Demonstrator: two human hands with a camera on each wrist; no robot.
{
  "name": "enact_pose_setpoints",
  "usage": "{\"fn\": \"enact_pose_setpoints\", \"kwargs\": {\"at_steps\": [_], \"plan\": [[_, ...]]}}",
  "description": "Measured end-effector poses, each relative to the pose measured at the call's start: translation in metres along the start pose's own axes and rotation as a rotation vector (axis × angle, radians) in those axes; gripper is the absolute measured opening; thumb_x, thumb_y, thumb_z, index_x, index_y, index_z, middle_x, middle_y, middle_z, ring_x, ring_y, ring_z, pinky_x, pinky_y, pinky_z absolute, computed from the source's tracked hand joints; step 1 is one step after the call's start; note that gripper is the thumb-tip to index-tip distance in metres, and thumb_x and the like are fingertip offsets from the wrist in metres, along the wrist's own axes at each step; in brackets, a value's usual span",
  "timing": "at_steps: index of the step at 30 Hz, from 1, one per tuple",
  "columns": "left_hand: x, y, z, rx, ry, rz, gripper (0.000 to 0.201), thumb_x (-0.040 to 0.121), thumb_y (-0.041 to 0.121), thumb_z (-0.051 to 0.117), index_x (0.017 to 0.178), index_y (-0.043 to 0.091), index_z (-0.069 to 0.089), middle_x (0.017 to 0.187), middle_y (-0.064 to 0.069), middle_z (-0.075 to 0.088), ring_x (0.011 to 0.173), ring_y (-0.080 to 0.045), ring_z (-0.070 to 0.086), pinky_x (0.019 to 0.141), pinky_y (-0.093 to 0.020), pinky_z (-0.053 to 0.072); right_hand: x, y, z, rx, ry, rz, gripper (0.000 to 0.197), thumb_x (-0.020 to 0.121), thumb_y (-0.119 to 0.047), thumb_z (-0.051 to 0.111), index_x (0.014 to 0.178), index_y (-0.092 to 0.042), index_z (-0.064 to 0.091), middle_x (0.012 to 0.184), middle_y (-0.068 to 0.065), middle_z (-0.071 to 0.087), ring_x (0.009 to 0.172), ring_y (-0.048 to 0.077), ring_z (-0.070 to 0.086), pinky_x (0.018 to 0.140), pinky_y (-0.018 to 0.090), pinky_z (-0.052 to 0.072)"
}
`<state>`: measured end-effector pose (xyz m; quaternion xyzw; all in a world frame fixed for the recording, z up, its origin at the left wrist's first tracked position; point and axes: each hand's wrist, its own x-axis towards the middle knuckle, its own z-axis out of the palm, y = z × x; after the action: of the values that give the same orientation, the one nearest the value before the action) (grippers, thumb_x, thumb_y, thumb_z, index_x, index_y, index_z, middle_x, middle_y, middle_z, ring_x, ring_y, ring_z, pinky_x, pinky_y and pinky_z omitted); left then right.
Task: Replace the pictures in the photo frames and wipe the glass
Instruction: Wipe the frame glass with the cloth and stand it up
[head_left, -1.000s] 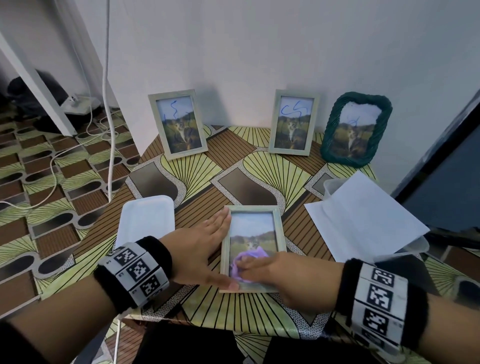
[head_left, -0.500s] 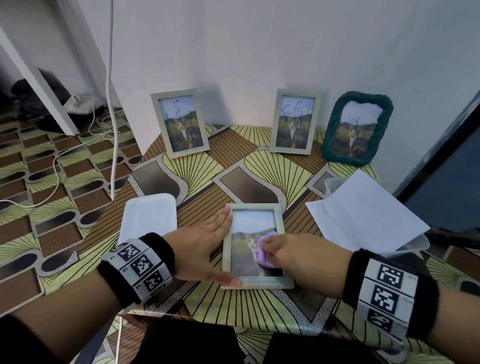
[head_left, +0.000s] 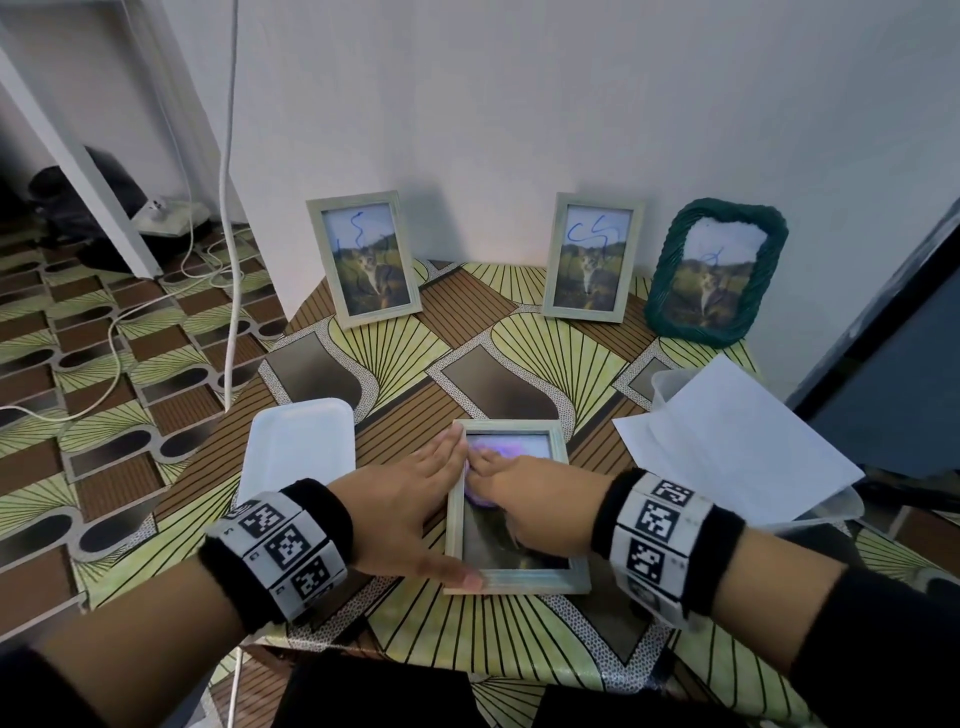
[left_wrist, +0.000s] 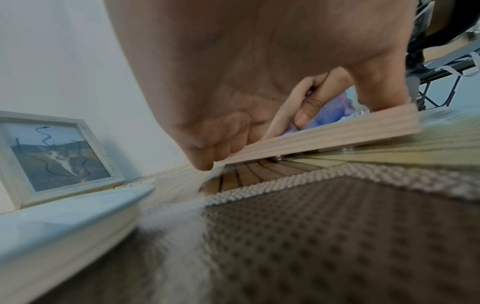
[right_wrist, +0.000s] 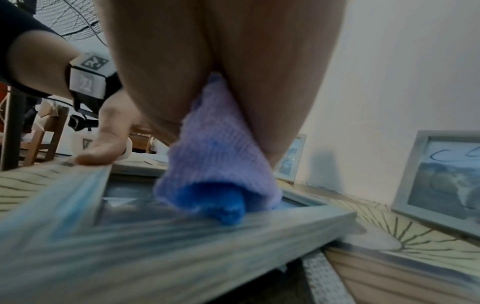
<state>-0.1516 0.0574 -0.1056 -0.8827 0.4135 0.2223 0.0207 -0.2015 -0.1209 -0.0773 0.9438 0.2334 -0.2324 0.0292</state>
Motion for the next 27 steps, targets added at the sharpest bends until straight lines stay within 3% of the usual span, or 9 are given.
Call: {"fn": "enact_pose_setpoints", "kwargs": {"at_steps": [3, 6, 9, 12, 15, 17, 21, 27], "plan": [[-0.001, 0.0, -0.001, 0.015, 0.0, 0.002, 0.136, 0.058, 0.099, 0.037, 0.146, 0.022, -0.033, 0.15, 0.011, -0.042, 0.142, -0.001, -0.027, 0.12, -0.027, 0.005, -0.017, 0.0, 0.005, -0.009, 0.012, -0.121, 0.059, 0.095, -0.004, 0.049, 0.152, -0.007, 0.03, 0.163, 0.013, 0.016, 0.149, 0.026, 0.021, 0.118, 0.041, 0.026], [-0.002, -0.001, -0.002, 0.018, -0.017, 0.007, 0.136, 0.056, 0.101, 0.033, 0.144, 0.023, -0.036, 0.148, 0.012, -0.045, 0.141, 0.0, -0.028, 0.122, -0.031, 0.008, -0.042, -0.001, 0.017, 0.194, 0.073, -0.221, 0.056, 0.088, 0.006, 0.052, 0.14, -0.017, 0.051, 0.15, 0.004, 0.044, 0.129, 0.025, 0.049, 0.112, 0.037, 0.038], [-0.003, -0.001, -0.003, 0.014, -0.026, 0.006, 0.137, 0.054, 0.102, 0.033, 0.143, 0.023, -0.037, 0.149, 0.011, -0.044, 0.142, -0.001, -0.027, 0.123, -0.034, 0.009, -0.057, 0.008, 0.028, 0.293, 0.131, -0.246, 0.061, 0.088, 0.007, 0.053, 0.14, -0.026, 0.051, 0.147, -0.009, 0.048, 0.132, 0.011, 0.048, 0.118, 0.027, 0.029], [-0.003, -0.001, -0.002, 0.0, -0.018, 0.005, 0.138, 0.055, 0.101, 0.036, 0.144, 0.024, -0.036, 0.149, 0.012, -0.043, 0.142, 0.0, -0.027, 0.123, -0.032, 0.008, -0.06, 0.019, 0.029, 0.272, 0.216, -0.266, 0.035, 0.095, -0.005, 0.053, 0.121, -0.024, 0.064, 0.134, -0.014, 0.059, 0.13, 0.002, 0.047, 0.114, 0.027, 0.033], [-0.001, -0.002, -0.002, -0.021, -0.018, 0.009, 0.138, 0.056, 0.1, 0.039, 0.144, 0.024, -0.035, 0.15, 0.012, -0.043, 0.141, 0.002, -0.027, 0.121, -0.028, 0.004, -0.058, 0.026, 0.025, 0.048, 0.189, -0.224, 0.027, 0.085, -0.001, 0.049, 0.099, -0.021, 0.061, 0.128, -0.011, 0.058, 0.128, 0.01, 0.049, 0.102, 0.032, 0.042], [0.0, -0.002, -0.001, -0.039, -0.025, 0.015, 0.138, 0.057, 0.098, 0.042, 0.143, 0.025, -0.036, 0.149, 0.013, -0.044, 0.141, 0.002, -0.027, 0.118, -0.025, 0.002, -0.054, 0.027, 0.019, -0.04, 0.153, -0.152, 0.023, 0.083, -0.002, 0.047, 0.094, -0.021, 0.054, 0.124, -0.007, 0.058, 0.119, 0.018, 0.053, 0.097, 0.034, 0.045], [0.001, -0.005, -0.001, -0.087, -0.026, 0.029, 0.137, 0.06, 0.093, 0.05, 0.144, 0.026, -0.035, 0.149, 0.014, -0.044, 0.141, 0.003, -0.026, 0.115, -0.021, -0.001, -0.036, 0.032, 0.007, -0.102, 0.115, -0.031, 0.026, 0.084, 0.0, 0.045, 0.102, -0.019, 0.05, 0.123, 0.004, 0.057, 0.111, 0.027, 0.057, 0.091, 0.041, 0.048], [0.003, -0.006, -0.001, -0.099, -0.03, 0.027, 0.136, 0.059, 0.094, 0.05, 0.143, 0.029, -0.036, 0.148, 0.017, -0.044, 0.14, 0.005, -0.027, 0.115, -0.02, -0.002, -0.01, 0.025, -0.008, -0.053, 0.095, 0.06, 0.023, 0.089, -0.002, 0.048, 0.107, -0.015, 0.055, 0.121, 0.008, 0.056, 0.107, 0.03, 0.058, 0.087, 0.037, 0.048]]}}
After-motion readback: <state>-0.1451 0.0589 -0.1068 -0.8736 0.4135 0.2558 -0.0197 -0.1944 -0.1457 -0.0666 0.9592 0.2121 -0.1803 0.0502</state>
